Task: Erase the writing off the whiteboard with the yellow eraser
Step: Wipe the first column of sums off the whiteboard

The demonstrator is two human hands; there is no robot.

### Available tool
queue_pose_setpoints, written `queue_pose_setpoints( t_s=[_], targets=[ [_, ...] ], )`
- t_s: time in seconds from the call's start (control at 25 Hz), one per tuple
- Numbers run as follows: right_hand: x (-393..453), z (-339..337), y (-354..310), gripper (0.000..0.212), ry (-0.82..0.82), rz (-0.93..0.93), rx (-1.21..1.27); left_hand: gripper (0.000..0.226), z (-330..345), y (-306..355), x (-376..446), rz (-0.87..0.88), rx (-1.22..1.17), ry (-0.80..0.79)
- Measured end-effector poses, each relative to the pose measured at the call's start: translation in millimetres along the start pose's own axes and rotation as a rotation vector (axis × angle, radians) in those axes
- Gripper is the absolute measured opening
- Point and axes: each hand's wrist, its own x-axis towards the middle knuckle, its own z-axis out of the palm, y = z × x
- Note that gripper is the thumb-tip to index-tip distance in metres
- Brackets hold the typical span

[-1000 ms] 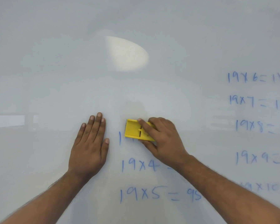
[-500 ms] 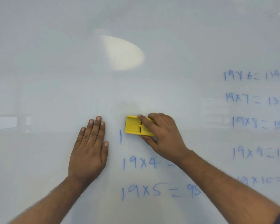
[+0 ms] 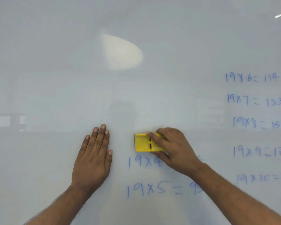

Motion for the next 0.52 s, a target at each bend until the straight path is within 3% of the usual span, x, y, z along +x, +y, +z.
queue_pose_setpoints(
  t_s=[0.16, 0.36, 0.52],
  targets=[
    [21.8, 9.7, -24.9, 0.052, 0.064, 0.169, 0.079, 0.062, 1.1, 1.6, -2.9, -0.002, -0.003, 0.001],
    [-9.1, 31.8, -64.0, 0.047, -0.045, -0.029, 0.092, 0.063, 1.2, 1.0, -16.3, 0.015, -0.022, -0.015],
    [-31.6, 17.5, -43.4, 0.046, -0.092, -0.135, 0.012, 0.062, 0.1, -0.4, -27.3, 0.032, -0.015, -0.03]
  ],
)
